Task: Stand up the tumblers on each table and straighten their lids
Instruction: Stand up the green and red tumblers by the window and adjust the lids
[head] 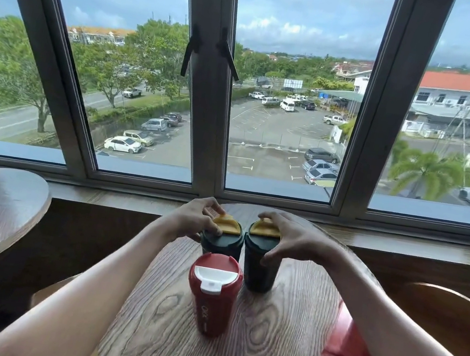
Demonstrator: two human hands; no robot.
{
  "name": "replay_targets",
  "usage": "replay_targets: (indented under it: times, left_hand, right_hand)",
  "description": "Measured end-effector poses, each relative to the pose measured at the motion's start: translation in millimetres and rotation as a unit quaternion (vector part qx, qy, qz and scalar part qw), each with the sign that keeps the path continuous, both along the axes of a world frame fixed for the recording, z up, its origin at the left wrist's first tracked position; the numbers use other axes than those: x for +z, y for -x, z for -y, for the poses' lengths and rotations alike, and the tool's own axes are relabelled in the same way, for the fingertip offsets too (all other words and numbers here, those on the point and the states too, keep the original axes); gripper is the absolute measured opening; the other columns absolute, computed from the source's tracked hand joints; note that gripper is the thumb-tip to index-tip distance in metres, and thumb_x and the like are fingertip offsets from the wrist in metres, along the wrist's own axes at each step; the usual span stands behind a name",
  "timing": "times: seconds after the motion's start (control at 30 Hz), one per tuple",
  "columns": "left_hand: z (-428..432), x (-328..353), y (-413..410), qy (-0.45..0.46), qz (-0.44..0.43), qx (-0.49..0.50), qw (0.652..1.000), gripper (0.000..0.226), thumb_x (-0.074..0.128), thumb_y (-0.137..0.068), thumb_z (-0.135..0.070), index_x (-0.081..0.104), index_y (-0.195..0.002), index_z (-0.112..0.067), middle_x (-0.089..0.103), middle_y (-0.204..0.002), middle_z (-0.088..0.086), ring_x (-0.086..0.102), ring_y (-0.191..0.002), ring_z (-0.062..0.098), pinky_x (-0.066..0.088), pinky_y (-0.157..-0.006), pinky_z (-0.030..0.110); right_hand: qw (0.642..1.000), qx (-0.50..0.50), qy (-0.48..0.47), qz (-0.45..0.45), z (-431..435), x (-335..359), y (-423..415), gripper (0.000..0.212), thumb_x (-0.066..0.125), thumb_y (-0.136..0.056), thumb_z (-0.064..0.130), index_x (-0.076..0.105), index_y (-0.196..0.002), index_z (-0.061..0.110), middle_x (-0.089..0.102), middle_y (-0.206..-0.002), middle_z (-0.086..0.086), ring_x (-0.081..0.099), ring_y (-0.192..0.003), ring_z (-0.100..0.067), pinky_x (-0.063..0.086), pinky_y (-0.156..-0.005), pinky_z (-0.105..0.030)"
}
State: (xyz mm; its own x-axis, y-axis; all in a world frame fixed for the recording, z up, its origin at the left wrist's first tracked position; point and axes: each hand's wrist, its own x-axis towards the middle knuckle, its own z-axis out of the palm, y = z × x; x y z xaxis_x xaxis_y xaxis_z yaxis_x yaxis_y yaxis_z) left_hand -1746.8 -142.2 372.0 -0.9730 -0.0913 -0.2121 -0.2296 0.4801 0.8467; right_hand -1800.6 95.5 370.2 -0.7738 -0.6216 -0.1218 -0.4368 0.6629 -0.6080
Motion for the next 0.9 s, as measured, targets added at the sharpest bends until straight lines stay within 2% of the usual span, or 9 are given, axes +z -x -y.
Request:
replay_targets:
  times: [0.13,0.27,0.53,0.67,0.77,0.9]
  left_hand:
    - [0,0,0,-0.001,0.001,0.003,1.000,0.043,0.071,-0.080,0.001,0.058,-0.119,-0.012,0.057,-0.099,0.007,0.058,-0.095,0.025,0.056,-0.073,0.039]
    - [-1,0,-1,-0.005,0.001,0.004,1.000,0.044,0.071,-0.080,0.002,0.058,-0.120,-0.011,0.057,-0.098,0.007,0.057,-0.092,0.023,0.055,-0.070,0.037]
    - [-3,2,-5,-0.005,0.000,0.006,1.000,0.042,0.071,-0.080,0.001,0.059,-0.117,-0.014,0.057,-0.101,0.007,0.057,-0.099,0.029,0.054,-0.069,0.037]
    - [-3,3,-6,-0.002,0.000,0.008,1.000,0.039,0.072,-0.079,0.000,0.059,-0.111,-0.018,0.057,-0.106,0.010,0.056,-0.103,0.031,0.054,-0.075,0.041]
    - [-4,3,-9,0.004,0.003,0.011,1.000,0.041,0.071,-0.081,-0.002,0.059,-0.117,-0.016,0.057,-0.107,0.009,0.056,-0.105,0.031,0.053,-0.080,0.046]
    - [-7,0,-12,0.065,-0.025,0.005,0.998,0.042,0.068,-0.083,-0.005,0.057,-0.122,-0.017,0.058,-0.118,0.011,0.055,-0.104,0.027,0.048,-0.079,0.036]
  right_hand:
    - [1.000,0.010,0.009,0.016,-2,1,-1,0.096,0.086,-0.064,0.010,0.035,-0.145,0.020,0.037,-0.144,-0.003,0.039,-0.133,-0.016,0.033,-0.098,-0.016]
    - [1.000,0.014,0.000,-0.008,-4,2,-3,0.096,0.086,-0.064,0.012,0.035,-0.146,0.020,0.038,-0.145,-0.002,0.039,-0.131,-0.014,0.029,-0.093,-0.011]
    - [0.998,0.009,-0.032,-0.050,-2,7,-7,0.095,0.086,-0.064,0.020,0.037,-0.145,0.020,0.041,-0.146,0.000,0.040,-0.131,-0.013,0.026,-0.085,-0.006]
    - [0.998,0.000,-0.035,-0.049,-3,6,-7,0.095,0.086,-0.064,0.022,0.037,-0.145,0.023,0.042,-0.145,0.001,0.041,-0.130,-0.013,0.029,-0.090,-0.013]
    - [0.999,-0.002,-0.029,-0.034,-5,4,-7,0.096,0.087,-0.065,0.023,0.035,-0.146,0.024,0.040,-0.145,0.001,0.040,-0.130,-0.013,0.028,-0.092,-0.013]
    - [0.998,-0.016,0.043,0.030,-13,-1,-16,0.098,0.084,-0.071,0.036,0.026,-0.150,0.027,0.032,-0.154,-0.002,0.035,-0.138,-0.016,0.027,-0.103,-0.020]
